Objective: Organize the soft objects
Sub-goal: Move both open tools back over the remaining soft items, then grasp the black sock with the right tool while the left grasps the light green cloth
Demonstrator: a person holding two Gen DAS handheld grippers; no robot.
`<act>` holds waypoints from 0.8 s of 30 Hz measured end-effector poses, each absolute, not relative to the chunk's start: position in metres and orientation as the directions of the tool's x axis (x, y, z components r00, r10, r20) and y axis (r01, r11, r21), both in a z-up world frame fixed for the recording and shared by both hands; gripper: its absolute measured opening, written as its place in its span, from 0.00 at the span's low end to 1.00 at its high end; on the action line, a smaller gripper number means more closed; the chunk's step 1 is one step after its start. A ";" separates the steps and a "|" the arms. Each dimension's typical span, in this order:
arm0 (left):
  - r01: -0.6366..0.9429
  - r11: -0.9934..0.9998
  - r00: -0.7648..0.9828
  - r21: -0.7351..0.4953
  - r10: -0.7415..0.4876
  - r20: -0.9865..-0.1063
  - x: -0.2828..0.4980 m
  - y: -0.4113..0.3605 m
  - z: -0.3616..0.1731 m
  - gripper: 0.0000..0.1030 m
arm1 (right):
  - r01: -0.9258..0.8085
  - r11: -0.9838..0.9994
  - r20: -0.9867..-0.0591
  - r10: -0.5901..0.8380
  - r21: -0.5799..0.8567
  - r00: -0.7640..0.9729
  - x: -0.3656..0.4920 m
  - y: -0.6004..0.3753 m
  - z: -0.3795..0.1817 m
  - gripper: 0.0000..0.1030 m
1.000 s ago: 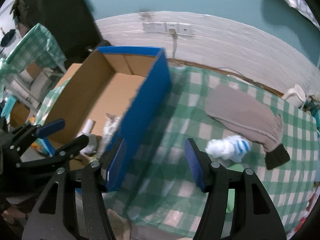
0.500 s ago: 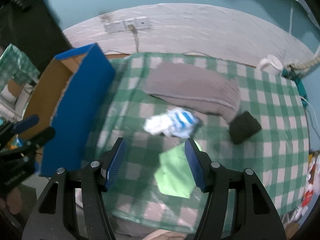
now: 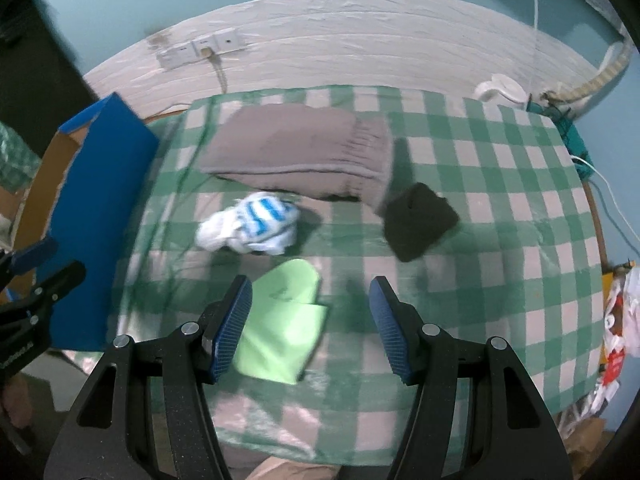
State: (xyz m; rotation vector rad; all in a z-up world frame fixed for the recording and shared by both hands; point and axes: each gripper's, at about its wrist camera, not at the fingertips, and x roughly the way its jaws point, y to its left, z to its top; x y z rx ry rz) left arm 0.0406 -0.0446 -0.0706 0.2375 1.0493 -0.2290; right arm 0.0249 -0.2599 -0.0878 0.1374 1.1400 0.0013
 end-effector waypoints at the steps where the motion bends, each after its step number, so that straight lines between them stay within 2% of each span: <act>1: 0.303 0.949 0.471 0.082 -0.075 -0.879 0.042 -0.049 -0.074 0.57 | 0.079 0.991 -0.907 0.063 0.105 0.416 0.026 -0.265 -0.090 0.60; 13: 0.339 0.939 0.421 0.054 -0.099 -0.902 0.056 -0.086 -0.098 0.57 | 0.165 0.982 -0.919 0.019 0.092 0.395 0.049 -0.324 -0.118 0.60; 24: 0.342 0.939 0.386 0.041 -0.101 -0.917 0.073 -0.105 -0.119 0.57 | 0.143 0.987 -0.920 0.015 0.076 0.391 0.081 -0.329 -0.138 0.60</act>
